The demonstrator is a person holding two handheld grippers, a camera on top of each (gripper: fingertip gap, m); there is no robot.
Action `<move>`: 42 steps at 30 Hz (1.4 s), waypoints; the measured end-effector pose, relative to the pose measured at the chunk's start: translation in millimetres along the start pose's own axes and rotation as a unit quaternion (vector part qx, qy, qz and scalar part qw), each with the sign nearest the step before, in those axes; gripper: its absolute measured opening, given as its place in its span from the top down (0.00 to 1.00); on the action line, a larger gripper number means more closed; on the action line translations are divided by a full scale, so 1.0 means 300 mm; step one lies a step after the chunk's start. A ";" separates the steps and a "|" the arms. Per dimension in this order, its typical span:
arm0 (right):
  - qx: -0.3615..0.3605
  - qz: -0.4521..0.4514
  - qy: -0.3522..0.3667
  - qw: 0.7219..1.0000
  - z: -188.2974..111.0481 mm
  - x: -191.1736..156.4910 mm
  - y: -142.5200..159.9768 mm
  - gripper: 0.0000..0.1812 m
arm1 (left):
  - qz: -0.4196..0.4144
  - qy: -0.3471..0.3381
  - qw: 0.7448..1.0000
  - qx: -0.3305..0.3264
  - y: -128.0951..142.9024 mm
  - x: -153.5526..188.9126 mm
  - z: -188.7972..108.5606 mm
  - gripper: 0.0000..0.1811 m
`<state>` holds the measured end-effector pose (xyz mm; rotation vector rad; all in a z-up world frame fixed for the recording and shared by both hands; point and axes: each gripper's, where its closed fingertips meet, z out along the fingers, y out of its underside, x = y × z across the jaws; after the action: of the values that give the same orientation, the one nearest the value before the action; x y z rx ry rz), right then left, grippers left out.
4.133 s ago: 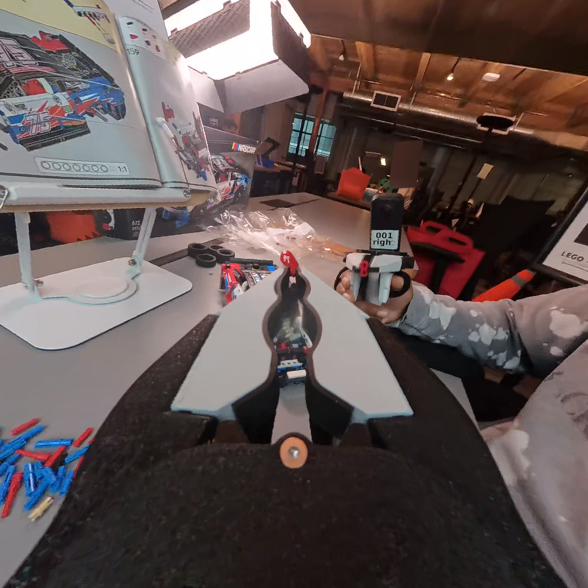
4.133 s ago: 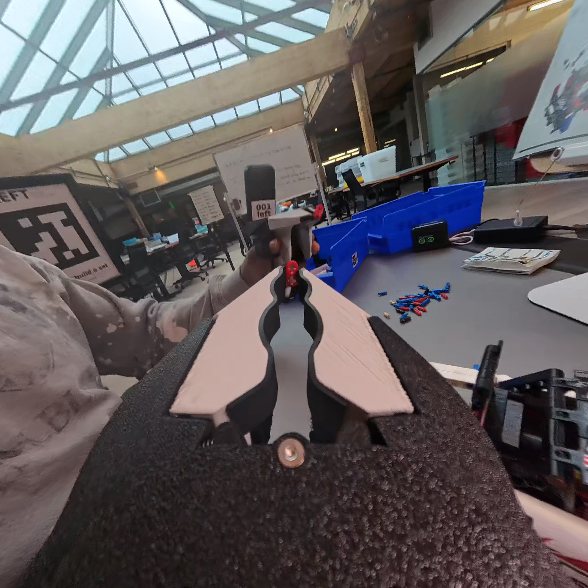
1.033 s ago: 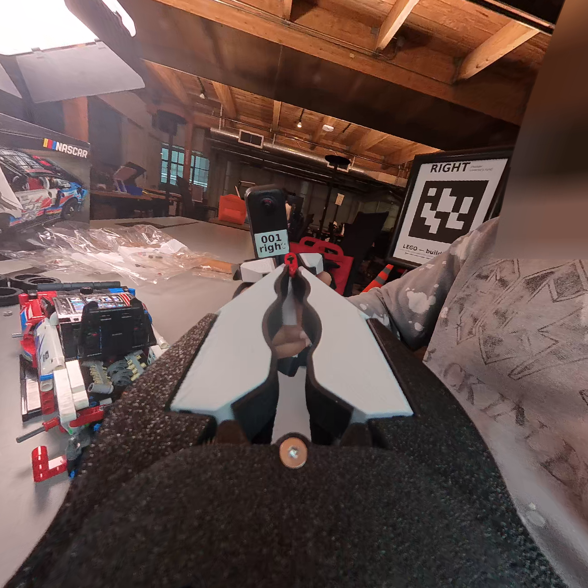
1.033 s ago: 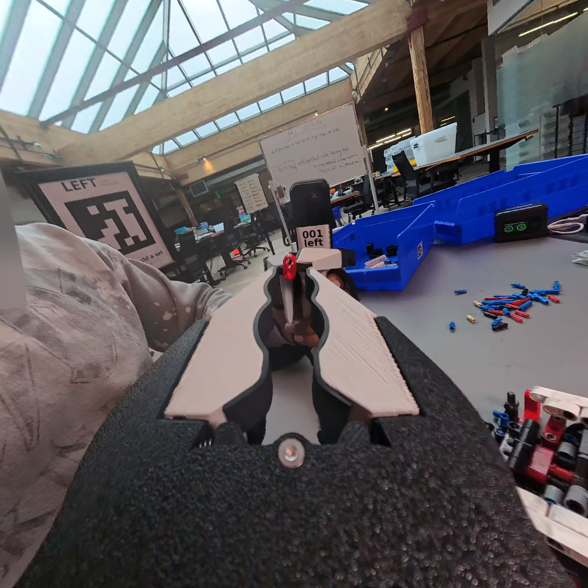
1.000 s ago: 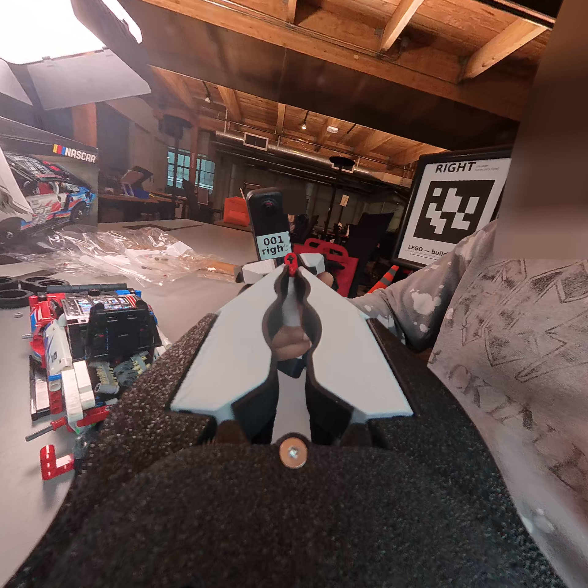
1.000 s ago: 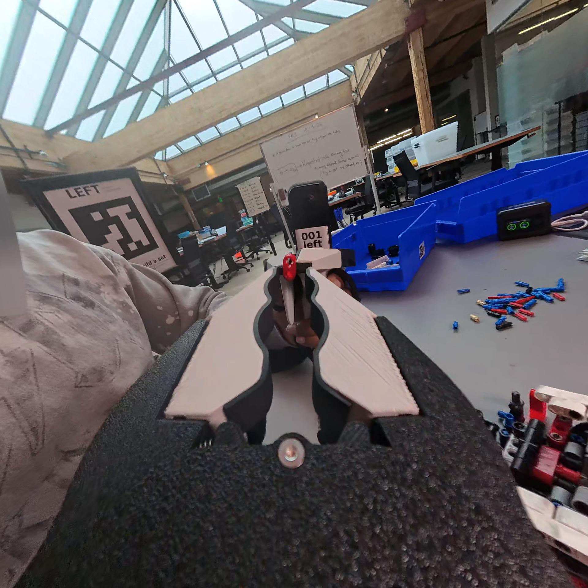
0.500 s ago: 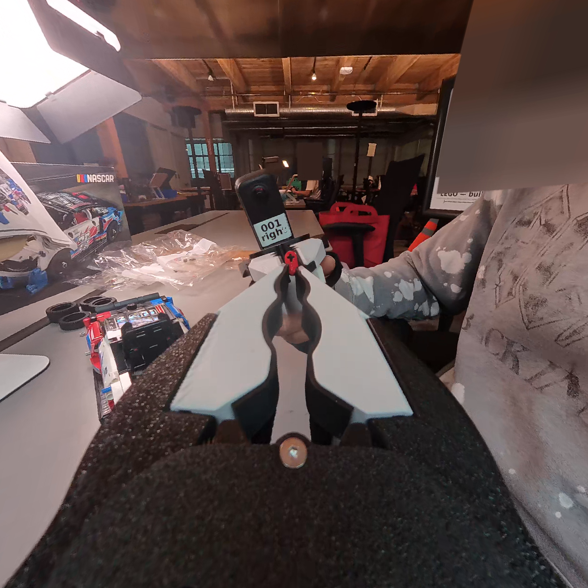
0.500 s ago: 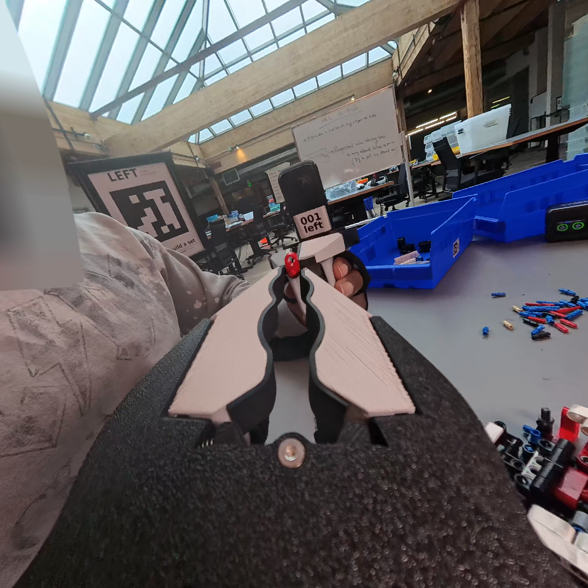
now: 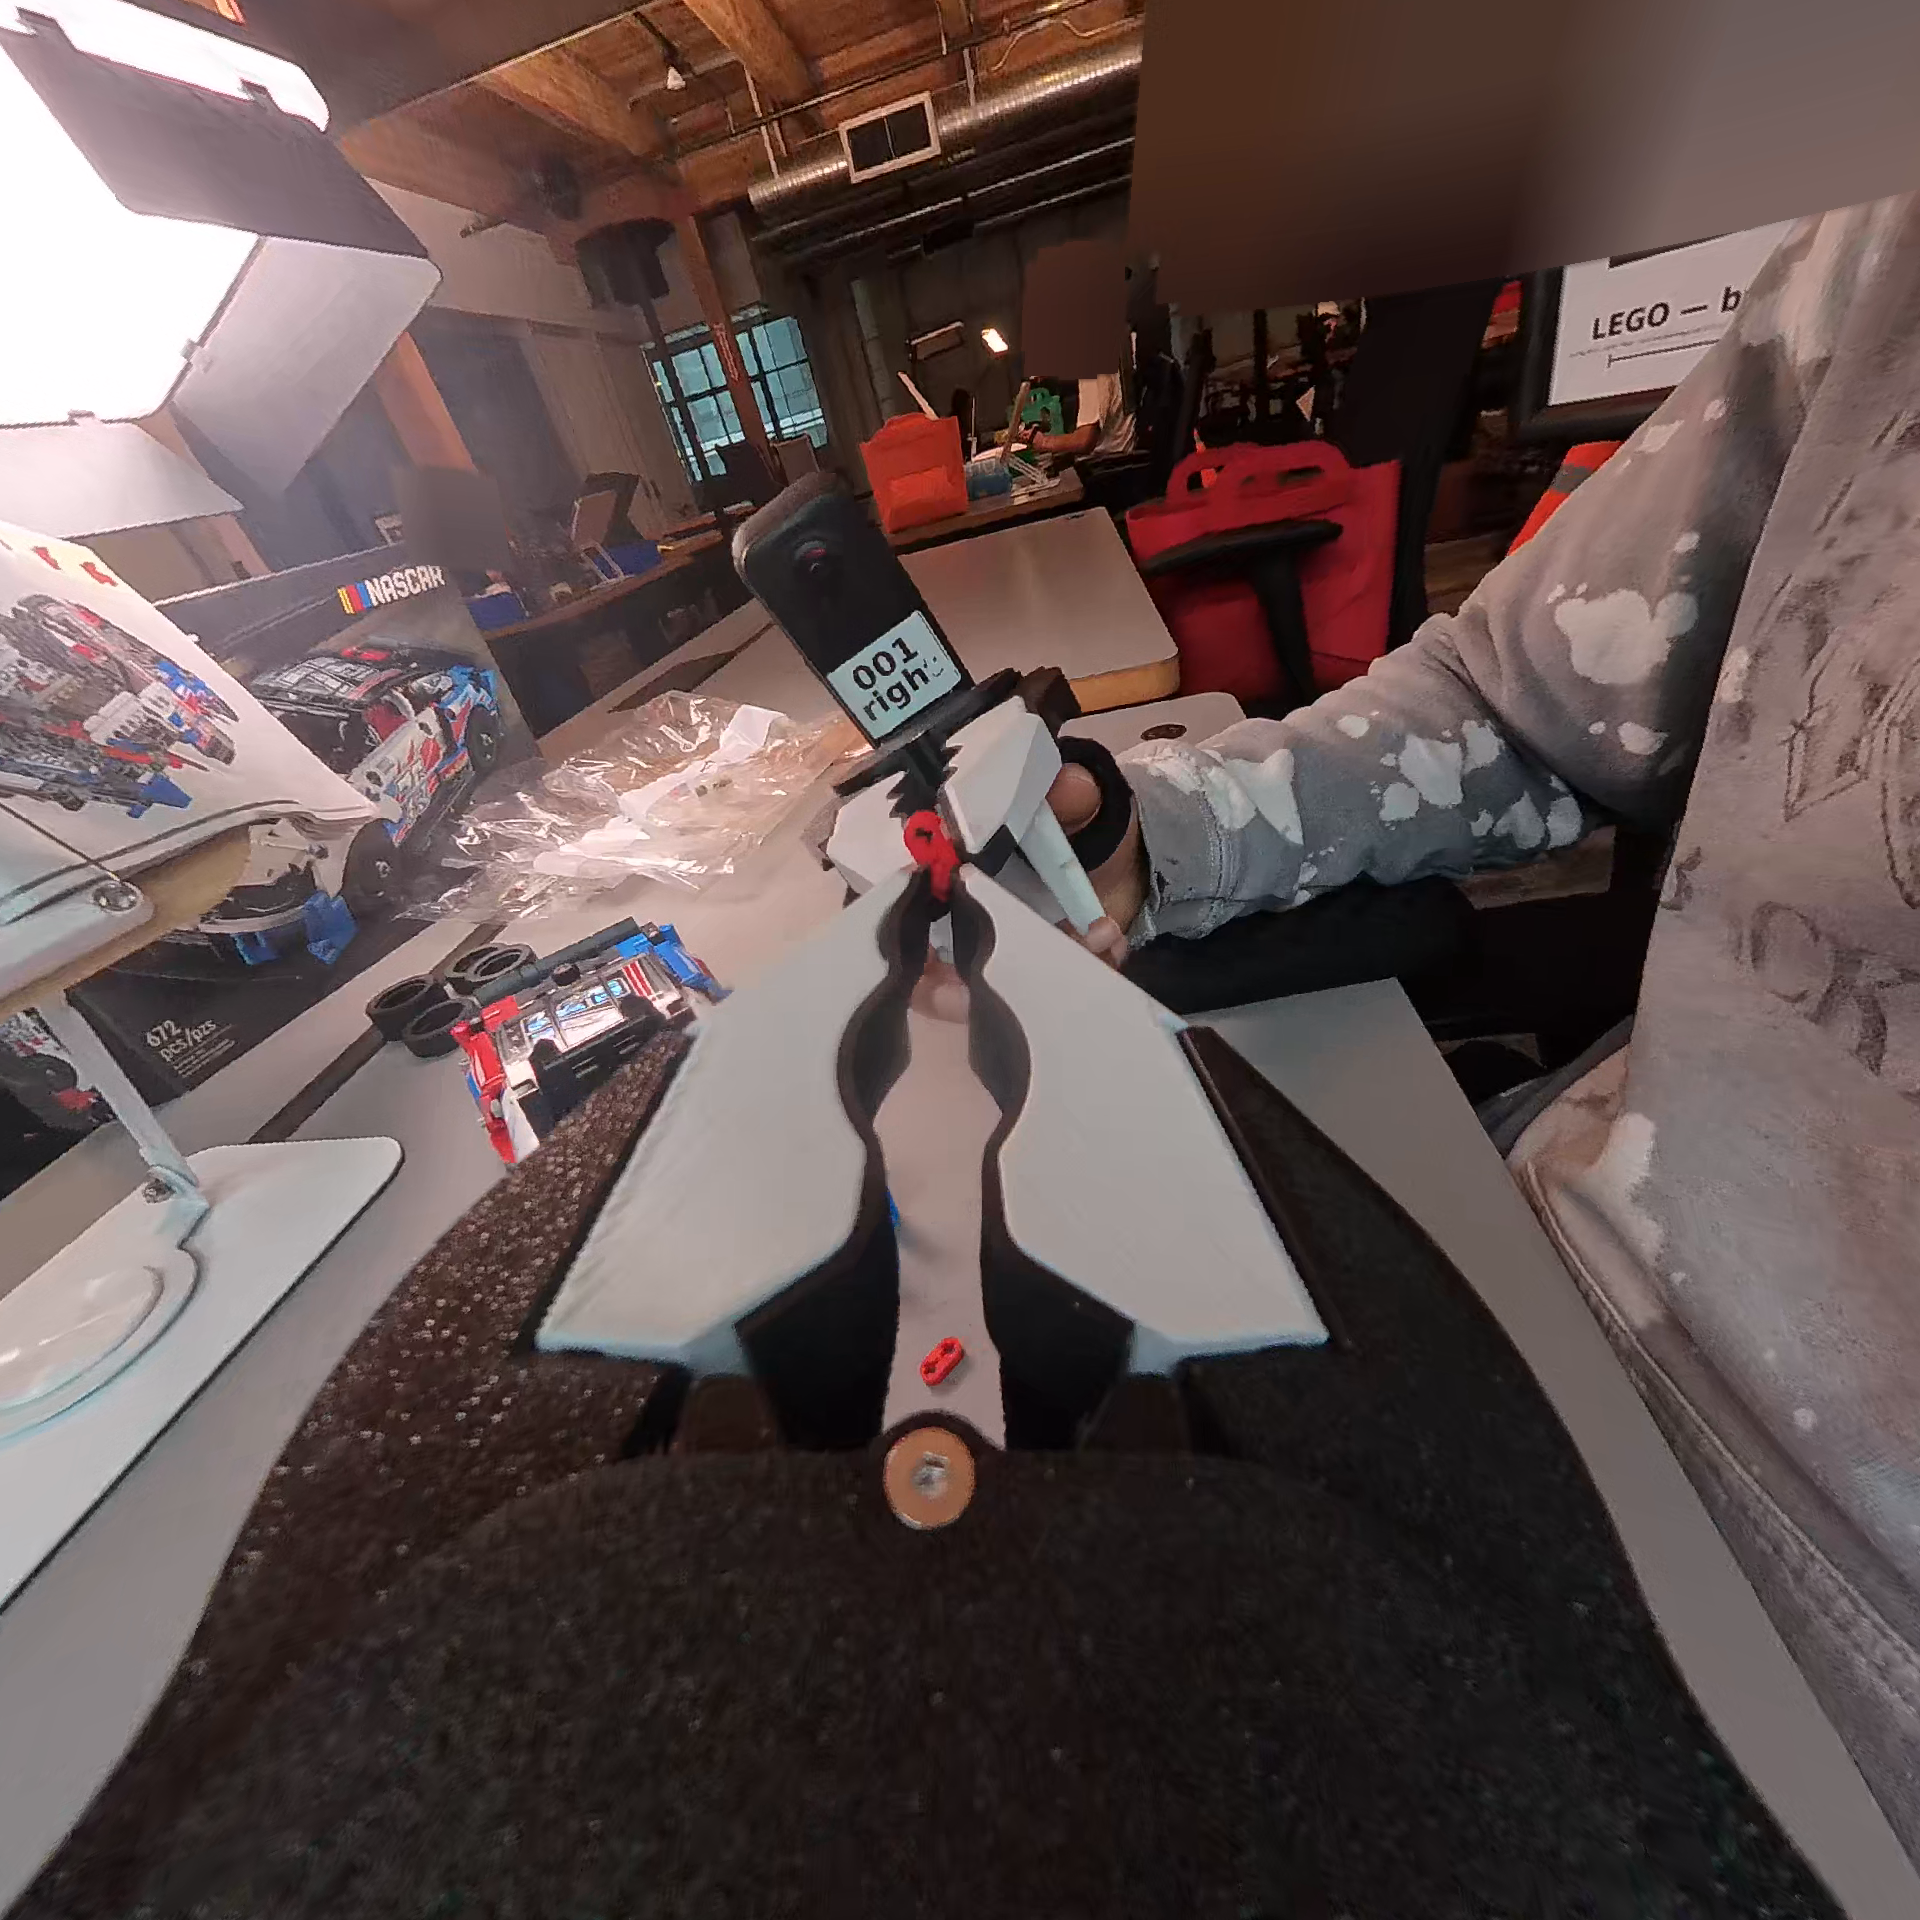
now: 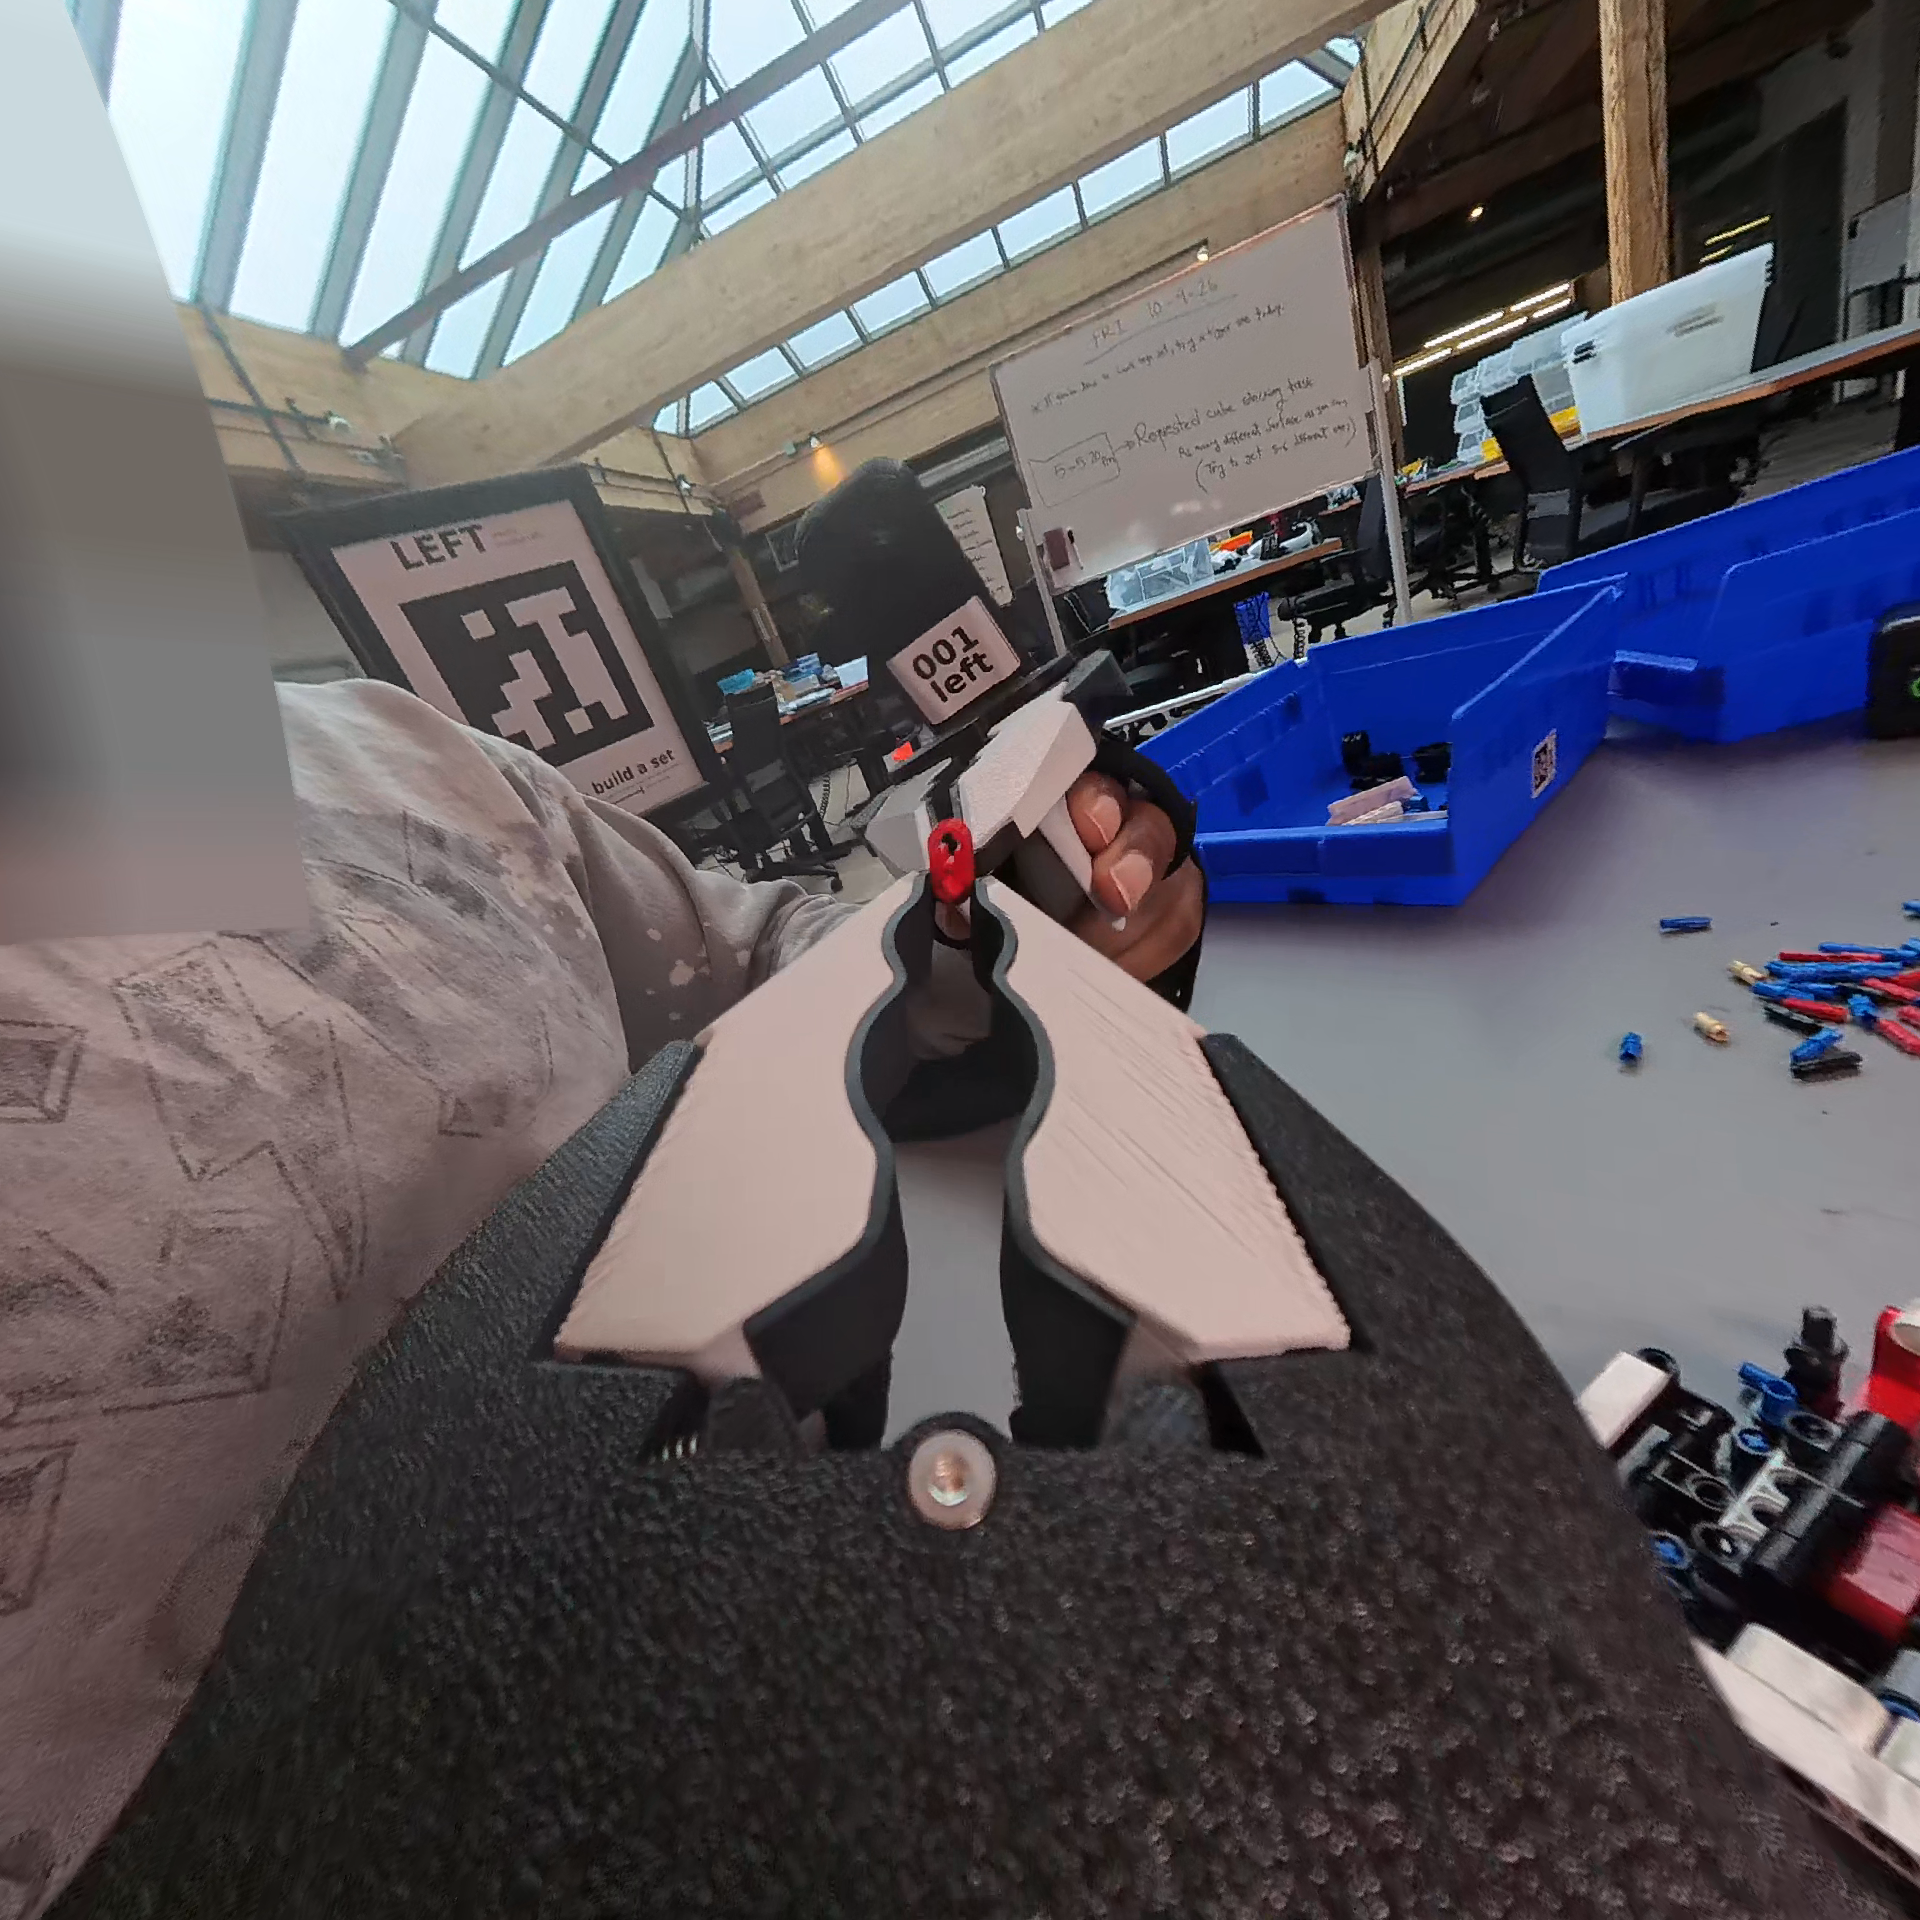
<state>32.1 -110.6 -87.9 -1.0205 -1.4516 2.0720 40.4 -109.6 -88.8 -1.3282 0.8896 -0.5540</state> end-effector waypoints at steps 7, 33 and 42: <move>-0.028 -0.066 0.027 0.997 -0.018 0.007 0.009 0.98 | -0.021 0.005 1.000 -0.010 0.003 -0.012 0.003 0.99; 0.003 -0.038 0.066 0.997 -0.011 0.025 -0.038 0.95 | 0.031 -0.028 0.999 -0.016 -0.005 -0.028 0.018 0.99; 0.016 -0.054 0.039 0.998 -0.015 -0.005 -0.050 0.98 | 0.036 -0.029 0.999 -0.004 -0.033 -0.007 0.024 1.00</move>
<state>35.5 -103.3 -74.2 -0.9772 -1.3991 1.9529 46.5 -105.7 -78.8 -1.3081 0.8891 -0.4536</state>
